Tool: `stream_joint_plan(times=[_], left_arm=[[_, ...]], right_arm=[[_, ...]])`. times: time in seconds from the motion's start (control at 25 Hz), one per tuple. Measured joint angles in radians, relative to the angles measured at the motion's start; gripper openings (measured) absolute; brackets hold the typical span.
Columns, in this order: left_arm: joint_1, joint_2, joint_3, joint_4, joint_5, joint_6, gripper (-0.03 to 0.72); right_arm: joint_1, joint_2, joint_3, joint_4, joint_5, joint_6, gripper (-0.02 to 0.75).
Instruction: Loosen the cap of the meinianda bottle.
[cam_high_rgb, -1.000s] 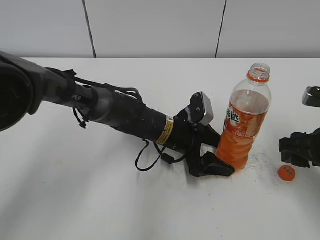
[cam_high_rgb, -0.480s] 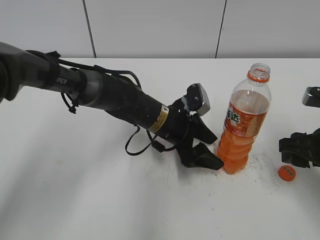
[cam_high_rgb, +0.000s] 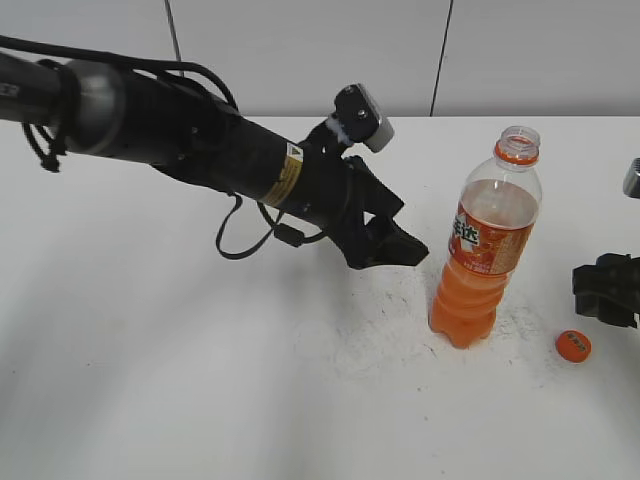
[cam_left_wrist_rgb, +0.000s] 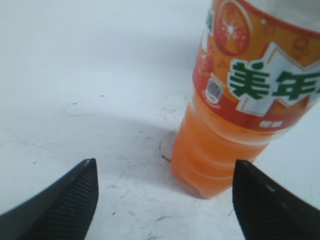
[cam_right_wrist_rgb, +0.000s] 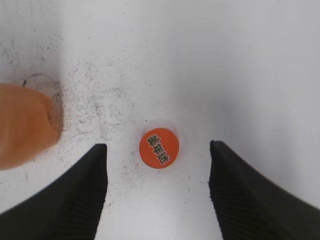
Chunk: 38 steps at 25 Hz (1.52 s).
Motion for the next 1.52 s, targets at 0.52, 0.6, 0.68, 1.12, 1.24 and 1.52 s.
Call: stream_joint_plan(times=[0.52,0.6,0.68,1.12,1.24,1.52], left_arm=[[0.002,-0.333,0.392,-0.016,0.574,-0.064,0.638],[0.003,-0.391,0.440,-0.060,0.621,-0.070,0.638],[0.003,-0.452,0.481,-0.100,0.647,-0.071,0.636],[-0.091,-0.701,0.612,-0.695,1.244,0.272,0.624],[-0.093,-0.767,0.614,-0.889,1.372,0.455,0.617],[-0.098,-1.043,0.614,-1.245,1.511,0.784,0.600]], right_arm=[[0.000,-0.188,0.000,0.001,0.234,-0.017,0.471],[0.000,-0.234,0.000,0.001,0.279,-0.029,0.471],[0.000,-0.282,0.000,0.002,0.324,-0.033,0.471],[0.000,-0.547,0.001,0.135,0.602,-0.219,0.471],[0.000,-0.653,0.001,0.186,0.701,-0.280,0.471],[0.000,-0.836,0.001,0.333,0.909,-0.366,0.471]])
